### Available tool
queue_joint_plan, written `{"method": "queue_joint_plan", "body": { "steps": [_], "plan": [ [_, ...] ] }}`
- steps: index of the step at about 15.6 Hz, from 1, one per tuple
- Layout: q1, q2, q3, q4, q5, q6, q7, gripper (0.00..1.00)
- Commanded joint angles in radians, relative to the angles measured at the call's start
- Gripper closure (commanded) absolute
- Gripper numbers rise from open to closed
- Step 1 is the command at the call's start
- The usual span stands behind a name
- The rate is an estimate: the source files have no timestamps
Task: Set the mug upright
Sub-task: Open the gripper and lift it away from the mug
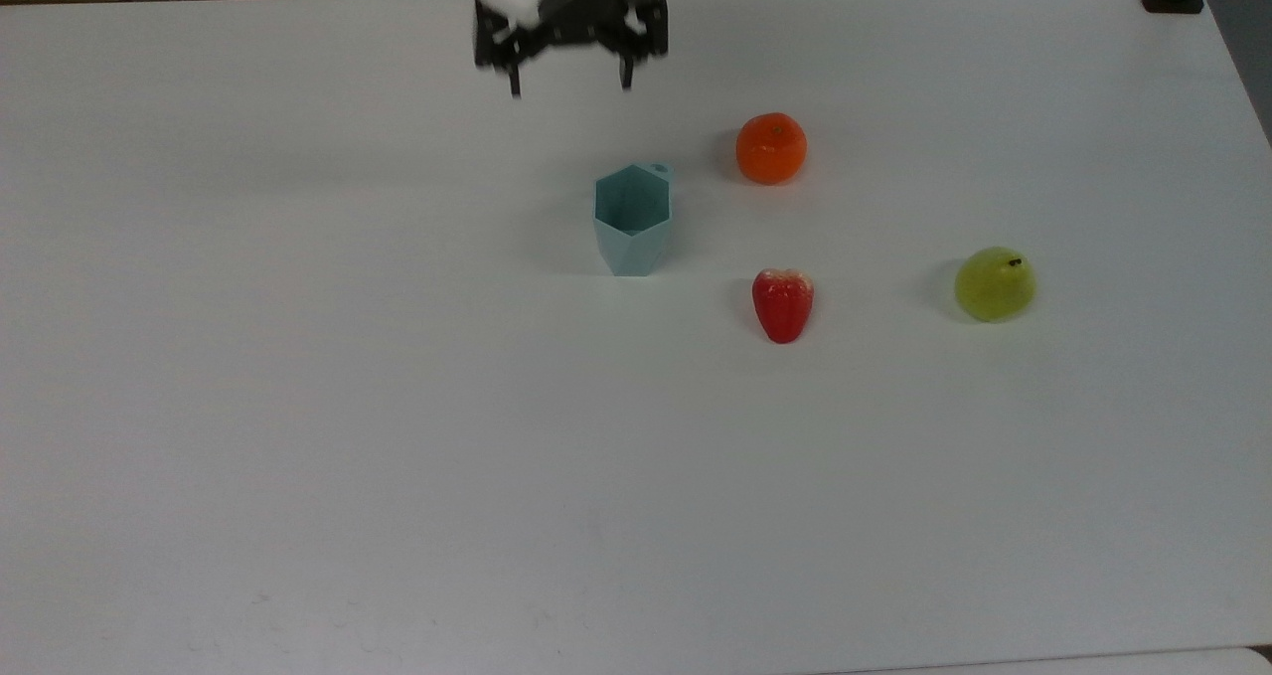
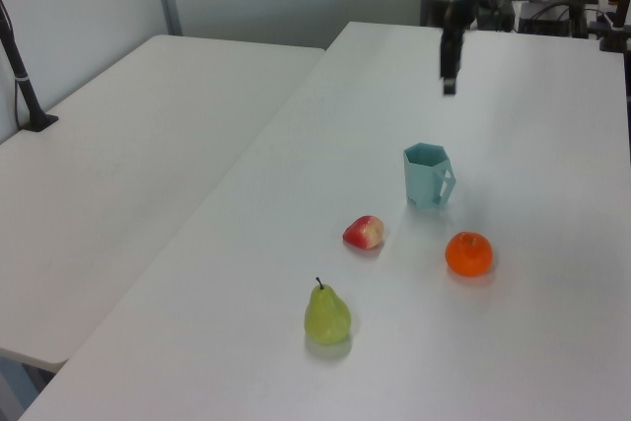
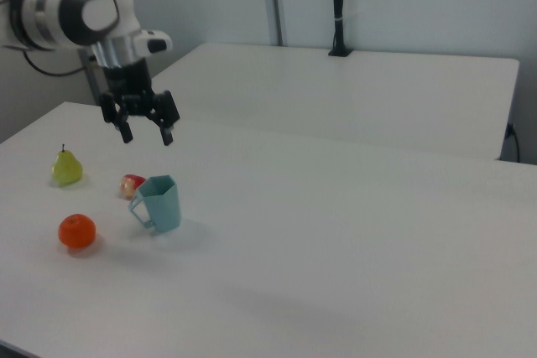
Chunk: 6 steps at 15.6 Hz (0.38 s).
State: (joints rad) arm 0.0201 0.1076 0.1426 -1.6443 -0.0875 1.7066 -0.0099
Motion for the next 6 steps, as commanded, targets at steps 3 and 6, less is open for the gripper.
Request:
{"method": "queue_joint_plan", "body": {
  "steps": [3, 6],
  "plan": [
    [0.087, -0.173, -0.117, -0.063, -0.003, -0.087, 0.036, 0.0],
    [0.073, -0.177, -0.118, -0.06, -0.002, -0.087, 0.041, 0.0]
  ]
}}
